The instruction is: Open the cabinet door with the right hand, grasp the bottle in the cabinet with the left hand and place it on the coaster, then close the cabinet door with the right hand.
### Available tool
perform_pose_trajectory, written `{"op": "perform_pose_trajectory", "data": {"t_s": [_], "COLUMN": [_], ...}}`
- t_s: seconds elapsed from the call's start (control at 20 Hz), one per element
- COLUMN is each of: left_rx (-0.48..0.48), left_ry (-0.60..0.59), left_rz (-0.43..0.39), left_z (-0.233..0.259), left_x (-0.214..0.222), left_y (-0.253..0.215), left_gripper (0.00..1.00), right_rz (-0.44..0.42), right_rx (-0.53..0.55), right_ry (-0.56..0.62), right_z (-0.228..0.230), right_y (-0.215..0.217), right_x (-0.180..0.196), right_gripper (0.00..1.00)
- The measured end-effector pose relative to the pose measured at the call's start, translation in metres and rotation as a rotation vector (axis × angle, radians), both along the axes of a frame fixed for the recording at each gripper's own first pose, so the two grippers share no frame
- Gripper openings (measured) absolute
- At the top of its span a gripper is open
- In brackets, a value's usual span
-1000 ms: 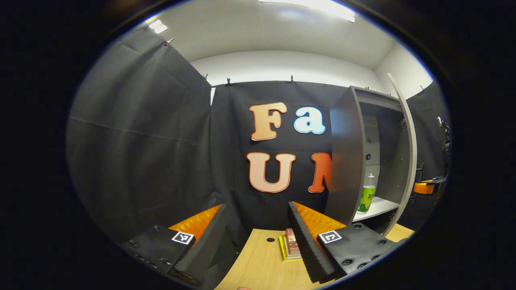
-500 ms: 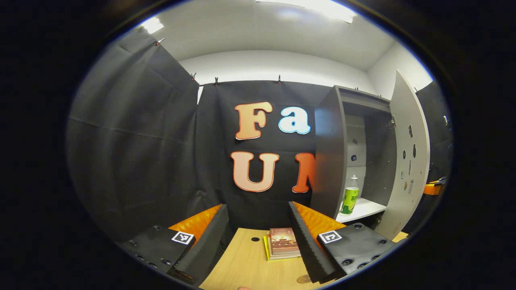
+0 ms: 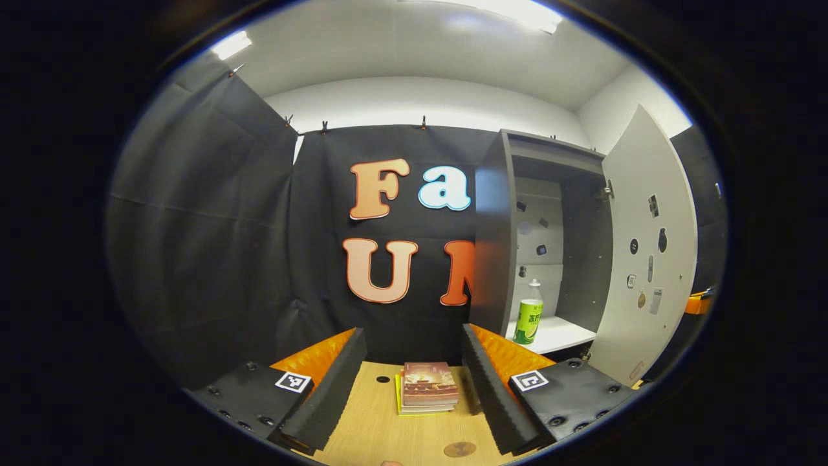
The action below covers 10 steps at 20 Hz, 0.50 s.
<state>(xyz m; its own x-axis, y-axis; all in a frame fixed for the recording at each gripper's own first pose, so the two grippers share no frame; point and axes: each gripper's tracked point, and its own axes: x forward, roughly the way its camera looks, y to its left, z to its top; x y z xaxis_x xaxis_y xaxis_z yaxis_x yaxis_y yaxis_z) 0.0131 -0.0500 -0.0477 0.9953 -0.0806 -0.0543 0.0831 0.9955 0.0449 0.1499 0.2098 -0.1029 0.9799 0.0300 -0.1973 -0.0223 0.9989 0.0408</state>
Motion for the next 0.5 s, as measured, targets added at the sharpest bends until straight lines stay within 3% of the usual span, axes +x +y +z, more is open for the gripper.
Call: {"op": "perform_pose_trajectory", "data": {"t_s": [0.1,0.25,0.3,0.4,0.45,0.5], "left_rx": [-0.007,-0.017,-0.018,-0.02,-0.017,-0.012], "left_ry": [0.003,0.006,0.005,0.003,0.004,0.006], "left_rz": [0.003,0.002,0.001,-0.003,-0.007,-0.012], "left_z": [-0.001,-0.004,-0.004,-0.005,-0.006,-0.01], "left_x": [0.0,-0.001,-0.001,-0.001,-0.001,-0.001], "left_y": [-0.013,-0.038,-0.047,-0.066,-0.076,-0.085], "left_gripper": [1.0,1.0,0.93,0.93,1.0,0.97], "right_rz": [-0.001,0.015,0.017,0.025,0.035,0.044], "right_rx": [0.015,0.029,0.018,-0.021,-0.016,0.005], "right_ry": [0.001,-0.01,-0.013,-0.019,-0.022,-0.024], "right_z": [0.0,0.001,0.001,0.001,0.002,0.002], "right_y": [-0.005,-0.01,-0.012,-0.025,-0.029,-0.029], "right_x": [0.001,0.002,0.004,0.005,0.006,0.007], "right_gripper": [0.06,0.04,0.04,0.04,0.04,0.04]}}
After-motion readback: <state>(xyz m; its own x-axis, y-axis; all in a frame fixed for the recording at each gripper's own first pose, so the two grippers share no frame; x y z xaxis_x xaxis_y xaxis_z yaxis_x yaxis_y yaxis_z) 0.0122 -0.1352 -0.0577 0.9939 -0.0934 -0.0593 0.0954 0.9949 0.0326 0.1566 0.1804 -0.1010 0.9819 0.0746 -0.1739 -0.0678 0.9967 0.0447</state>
